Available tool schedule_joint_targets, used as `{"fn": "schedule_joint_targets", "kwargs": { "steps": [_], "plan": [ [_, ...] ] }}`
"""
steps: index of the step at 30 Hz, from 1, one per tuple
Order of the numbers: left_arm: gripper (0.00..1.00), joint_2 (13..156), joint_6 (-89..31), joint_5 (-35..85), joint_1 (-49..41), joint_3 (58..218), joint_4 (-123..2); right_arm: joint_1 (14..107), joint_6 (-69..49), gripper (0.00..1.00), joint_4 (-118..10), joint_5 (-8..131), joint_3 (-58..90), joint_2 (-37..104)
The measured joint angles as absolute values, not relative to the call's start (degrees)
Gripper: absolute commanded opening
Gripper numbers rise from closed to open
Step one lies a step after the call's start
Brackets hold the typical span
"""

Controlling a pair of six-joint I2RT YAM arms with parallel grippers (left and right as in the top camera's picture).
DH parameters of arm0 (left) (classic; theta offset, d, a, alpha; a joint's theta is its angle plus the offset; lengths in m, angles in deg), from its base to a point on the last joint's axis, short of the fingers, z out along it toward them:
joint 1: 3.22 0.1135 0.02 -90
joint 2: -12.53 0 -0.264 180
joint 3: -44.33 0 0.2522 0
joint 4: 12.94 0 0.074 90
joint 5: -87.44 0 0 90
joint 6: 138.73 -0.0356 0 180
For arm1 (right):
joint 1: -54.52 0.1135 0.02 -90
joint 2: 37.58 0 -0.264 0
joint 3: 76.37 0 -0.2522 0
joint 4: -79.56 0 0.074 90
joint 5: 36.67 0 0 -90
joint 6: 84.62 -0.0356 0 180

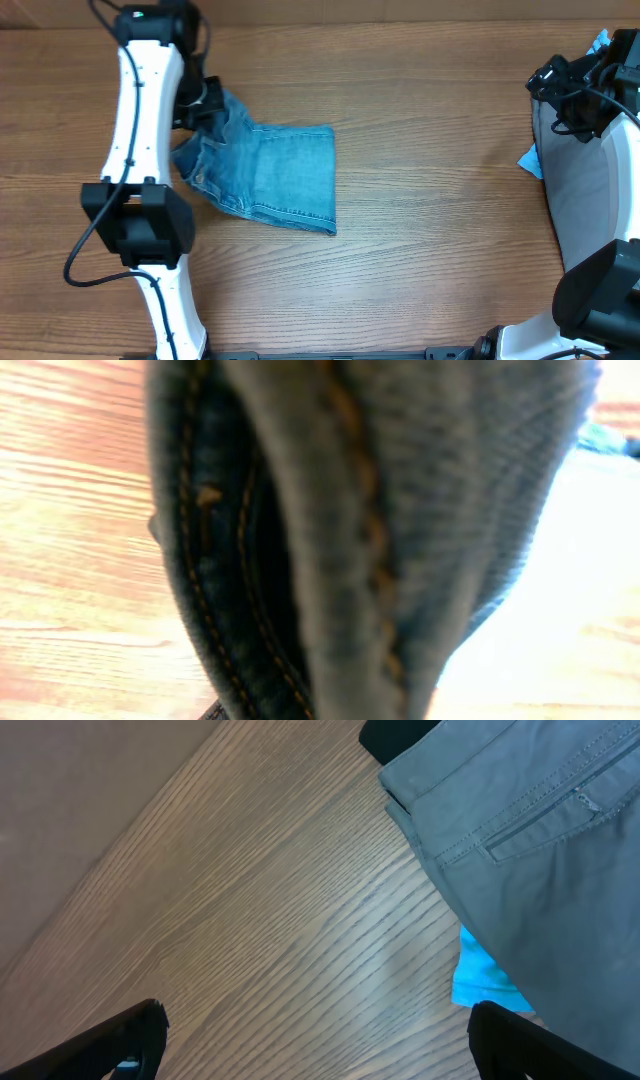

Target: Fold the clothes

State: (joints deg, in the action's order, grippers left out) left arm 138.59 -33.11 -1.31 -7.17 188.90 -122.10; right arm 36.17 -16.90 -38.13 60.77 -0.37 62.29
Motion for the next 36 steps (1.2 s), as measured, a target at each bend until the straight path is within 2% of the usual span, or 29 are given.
{"fn": "schedule_joint_targets", "kwargs": {
  "steps": [14,19,27,30,33,36],
  "plan": [
    [0.08,138.59,-26.29,-1.09,-18.34,188.9,-118.07,36.17,-16.92,1.0,-38.13,60.79,-0.37,62.29],
    [0.04,138.59,-24.61,-0.85,-21.18,188.24,-115.47,36.17,-16.92,1.0,-38.13,60.77,-0.37,62.29],
    [0.04,138.61,-23.54,0.66,-25.83,183.74,-111.82,36.17,-16.9,1.0,-38.15,60.75,-0.37,62.29],
    [0.05,138.61,-23.43,0.71,-28.21,182.69,-111.04,36.17,-16.9,1.0,-38.1,60.77,-0.37,62.29],
    [0.12,138.61,-23.34,0.84,-30.27,181.62,-109.51,36.17,-16.92,1.0,-38.1,60.79,-0.37,62.29],
    [0.11,138.61,-23.28,0.97,-31.73,179.87,-107.04,36.17,-16.92,1.0,-38.15,60.77,-0.37,62.29]
  ]
}}
